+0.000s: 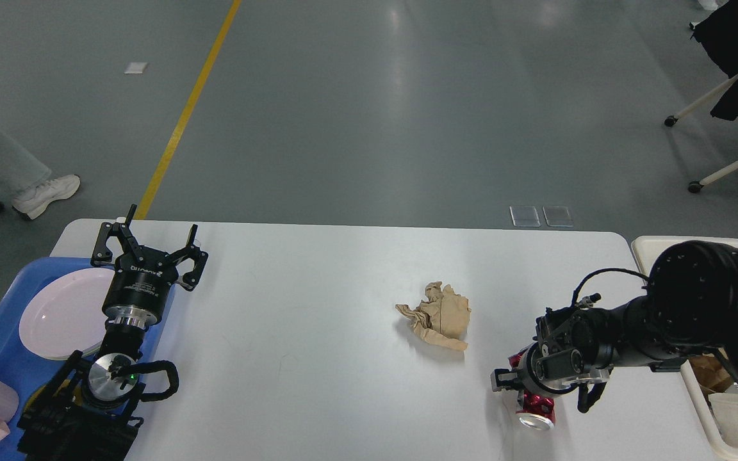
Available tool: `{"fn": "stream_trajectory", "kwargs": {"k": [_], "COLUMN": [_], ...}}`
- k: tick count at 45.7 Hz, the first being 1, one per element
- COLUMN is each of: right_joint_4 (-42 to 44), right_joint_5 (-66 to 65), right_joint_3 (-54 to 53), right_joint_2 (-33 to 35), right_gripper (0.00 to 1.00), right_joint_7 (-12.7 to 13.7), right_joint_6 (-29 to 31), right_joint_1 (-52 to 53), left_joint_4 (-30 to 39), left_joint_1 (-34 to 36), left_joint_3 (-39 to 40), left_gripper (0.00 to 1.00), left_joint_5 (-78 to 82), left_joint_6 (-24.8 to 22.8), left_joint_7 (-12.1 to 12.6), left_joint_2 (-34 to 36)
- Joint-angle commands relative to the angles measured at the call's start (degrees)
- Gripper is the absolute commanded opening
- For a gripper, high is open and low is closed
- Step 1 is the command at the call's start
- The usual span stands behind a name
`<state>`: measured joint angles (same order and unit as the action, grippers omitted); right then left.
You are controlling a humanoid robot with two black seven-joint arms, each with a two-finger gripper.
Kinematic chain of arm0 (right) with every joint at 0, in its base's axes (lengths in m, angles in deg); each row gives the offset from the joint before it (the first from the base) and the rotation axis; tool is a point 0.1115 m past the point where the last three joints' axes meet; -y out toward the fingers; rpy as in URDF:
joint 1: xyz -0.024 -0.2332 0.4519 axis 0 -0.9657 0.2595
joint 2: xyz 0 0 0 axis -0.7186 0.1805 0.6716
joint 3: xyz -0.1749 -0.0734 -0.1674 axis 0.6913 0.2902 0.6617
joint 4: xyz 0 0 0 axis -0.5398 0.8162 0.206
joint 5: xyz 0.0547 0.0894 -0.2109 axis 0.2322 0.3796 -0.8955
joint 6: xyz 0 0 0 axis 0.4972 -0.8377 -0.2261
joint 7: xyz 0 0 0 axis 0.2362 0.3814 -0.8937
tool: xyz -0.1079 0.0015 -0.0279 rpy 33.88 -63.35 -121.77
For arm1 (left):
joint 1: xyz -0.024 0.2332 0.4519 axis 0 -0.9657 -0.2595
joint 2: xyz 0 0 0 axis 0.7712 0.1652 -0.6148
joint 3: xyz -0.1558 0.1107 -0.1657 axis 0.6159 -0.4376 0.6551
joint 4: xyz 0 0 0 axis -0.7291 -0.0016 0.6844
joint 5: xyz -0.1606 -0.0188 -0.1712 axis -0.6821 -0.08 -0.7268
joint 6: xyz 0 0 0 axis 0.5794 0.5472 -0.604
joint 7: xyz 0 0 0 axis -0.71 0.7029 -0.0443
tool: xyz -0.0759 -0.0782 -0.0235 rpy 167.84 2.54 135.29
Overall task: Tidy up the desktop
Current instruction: 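Grasp the red can with the right gripper and lift it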
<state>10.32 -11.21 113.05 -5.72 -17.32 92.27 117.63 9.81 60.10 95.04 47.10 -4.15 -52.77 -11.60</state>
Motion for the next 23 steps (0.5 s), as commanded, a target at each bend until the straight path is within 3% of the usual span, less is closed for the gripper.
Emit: {"fn": "stream_trajectory", "kwargs": {"k": [1,10,23], "right_joint_4": [-0.2,-8.8,-29.7], "right_joint_5": [0.8,2.0,3.2], "right_joint_3": [0.0,0.1,1.1], "right_joint_2": [0.2,4.4,13.5], "right_gripper": [0.00,0.00,0.00], "right_joint_7": [0.0,-0.1,-0.3], "right_joint_6": [1.2,8.2,15.8], "right_joint_1": [0.6,10.4,37.2], "left_joint_4": [0.0,0.0,0.0], "left_joint_1": [0.0,0.0,0.0], "left_joint_3": [0.0,0.0,0.0], "left_gripper": [0.97,0.96,0.96], "left_joint_5": [0.0,0.0,0.0], "left_joint_6": [0.0,0.0,0.0], "left_joint_7": [0.0,0.0,0.0], "left_joint_2": [0.0,0.0,0.0]}}
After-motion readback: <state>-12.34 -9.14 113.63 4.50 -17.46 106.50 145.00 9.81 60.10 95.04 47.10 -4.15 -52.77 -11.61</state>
